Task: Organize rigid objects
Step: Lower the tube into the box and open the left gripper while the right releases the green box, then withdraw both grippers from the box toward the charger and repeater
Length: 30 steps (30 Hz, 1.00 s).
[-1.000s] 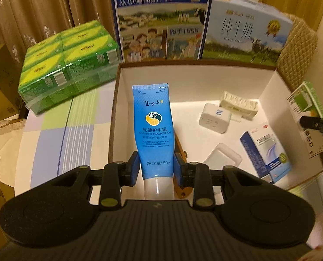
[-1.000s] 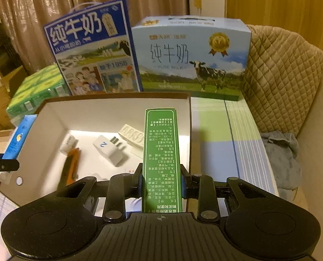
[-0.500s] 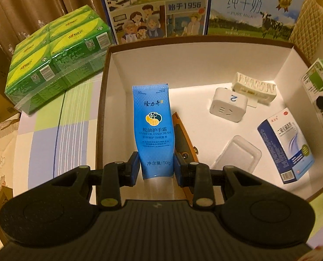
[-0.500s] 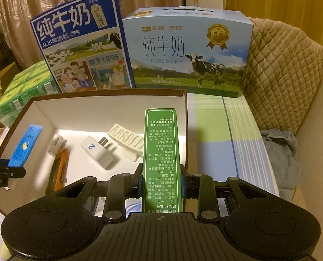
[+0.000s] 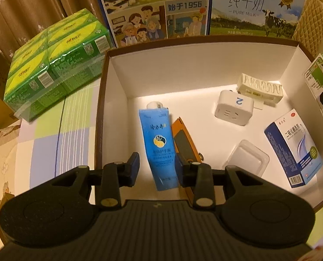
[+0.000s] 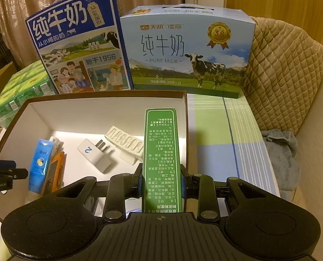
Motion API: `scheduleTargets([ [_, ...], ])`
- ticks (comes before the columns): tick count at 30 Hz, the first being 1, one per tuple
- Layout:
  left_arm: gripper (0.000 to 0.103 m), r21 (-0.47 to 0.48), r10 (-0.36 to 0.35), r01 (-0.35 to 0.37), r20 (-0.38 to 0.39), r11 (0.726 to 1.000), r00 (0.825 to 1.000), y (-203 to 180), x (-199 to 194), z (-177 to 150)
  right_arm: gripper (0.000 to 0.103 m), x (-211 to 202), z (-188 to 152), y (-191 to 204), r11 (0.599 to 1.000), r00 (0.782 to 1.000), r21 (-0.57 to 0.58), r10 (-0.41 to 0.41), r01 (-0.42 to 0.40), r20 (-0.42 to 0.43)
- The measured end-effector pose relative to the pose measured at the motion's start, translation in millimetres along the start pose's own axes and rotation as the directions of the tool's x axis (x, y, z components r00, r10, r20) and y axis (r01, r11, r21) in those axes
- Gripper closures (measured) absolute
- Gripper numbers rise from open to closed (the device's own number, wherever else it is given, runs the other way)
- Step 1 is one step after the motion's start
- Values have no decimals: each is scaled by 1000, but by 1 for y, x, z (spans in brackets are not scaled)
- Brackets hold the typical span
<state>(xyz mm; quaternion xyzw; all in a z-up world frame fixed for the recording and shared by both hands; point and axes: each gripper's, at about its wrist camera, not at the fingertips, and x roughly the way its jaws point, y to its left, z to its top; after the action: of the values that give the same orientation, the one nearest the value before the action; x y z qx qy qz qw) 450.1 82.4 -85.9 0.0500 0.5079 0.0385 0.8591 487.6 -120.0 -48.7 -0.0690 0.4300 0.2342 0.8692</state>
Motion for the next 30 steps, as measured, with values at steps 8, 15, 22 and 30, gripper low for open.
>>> scheduleTargets([
  [8, 63, -7, -9, 9, 30, 1000, 1000, 2, -10, 0, 73, 5, 5, 5, 999, 998, -42, -30, 32, 56],
  [15, 55, -12, -45, 46, 59, 999, 997, -2, -28, -6, 47, -11, -2, 11, 998, 997, -59, 25, -20, 72],
  [22, 55, -27, -71, 73, 70, 997, 995, -5, -44, -12, 43, -25, -11, 11, 998, 997, -48, 41, -38, 65],
  [30, 52, -36, -86, 90, 98, 995, 991, -8, -65, -18, 42, -43, -20, 12, 998, 997, -39, 53, -50, 64],
])
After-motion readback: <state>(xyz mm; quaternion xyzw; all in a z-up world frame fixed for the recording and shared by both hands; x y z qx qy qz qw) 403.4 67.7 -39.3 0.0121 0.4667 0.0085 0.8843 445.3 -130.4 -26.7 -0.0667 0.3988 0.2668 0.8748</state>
